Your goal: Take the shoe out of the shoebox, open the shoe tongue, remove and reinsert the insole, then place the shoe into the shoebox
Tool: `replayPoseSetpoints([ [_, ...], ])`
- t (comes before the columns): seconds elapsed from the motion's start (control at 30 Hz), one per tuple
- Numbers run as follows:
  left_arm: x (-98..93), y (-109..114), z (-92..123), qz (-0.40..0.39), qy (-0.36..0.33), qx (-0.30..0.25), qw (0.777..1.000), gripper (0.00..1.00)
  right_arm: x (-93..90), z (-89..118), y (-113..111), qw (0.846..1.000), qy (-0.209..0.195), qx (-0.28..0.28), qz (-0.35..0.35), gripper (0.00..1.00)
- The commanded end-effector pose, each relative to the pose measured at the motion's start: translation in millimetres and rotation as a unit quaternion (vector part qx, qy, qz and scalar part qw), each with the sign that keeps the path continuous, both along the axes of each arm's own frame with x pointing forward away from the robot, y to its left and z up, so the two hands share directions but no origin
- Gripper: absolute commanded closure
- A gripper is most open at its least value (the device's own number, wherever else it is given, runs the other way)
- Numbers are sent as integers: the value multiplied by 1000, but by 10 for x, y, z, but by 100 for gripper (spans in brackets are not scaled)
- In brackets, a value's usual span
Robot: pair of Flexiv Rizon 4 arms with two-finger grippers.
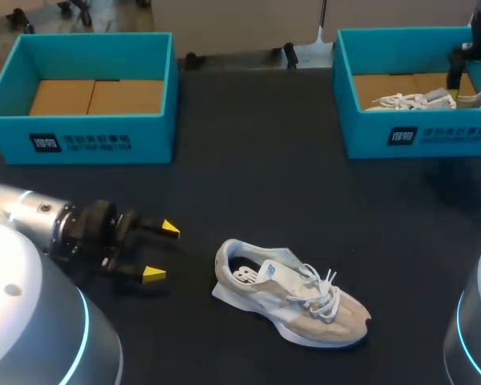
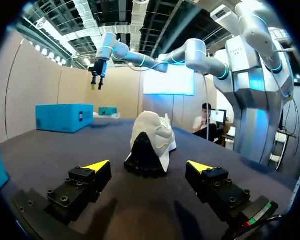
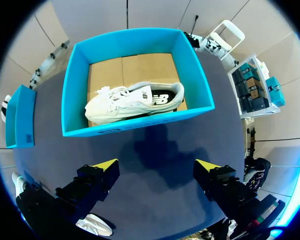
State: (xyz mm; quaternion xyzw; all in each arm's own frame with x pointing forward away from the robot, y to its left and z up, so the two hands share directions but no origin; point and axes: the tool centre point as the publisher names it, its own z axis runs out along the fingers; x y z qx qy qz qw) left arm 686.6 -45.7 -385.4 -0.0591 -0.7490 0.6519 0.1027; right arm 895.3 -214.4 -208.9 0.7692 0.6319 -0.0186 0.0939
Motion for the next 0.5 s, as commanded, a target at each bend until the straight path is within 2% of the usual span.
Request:
replayPoseSetpoints([
  [0.03, 156, -137, -138, -31, 11, -13, 999, 0, -11, -2, -1, 1000, -1, 0, 0, 0],
  [0.3, 243, -337, -220, -53, 22, 0, 998, 0, -11, -2, -1, 1000, -1, 0, 0, 0],
  [0.5, 179, -499, -216, -79, 18, 5, 997, 0, -11, -2, -1, 1000, -1, 0, 0, 0],
])
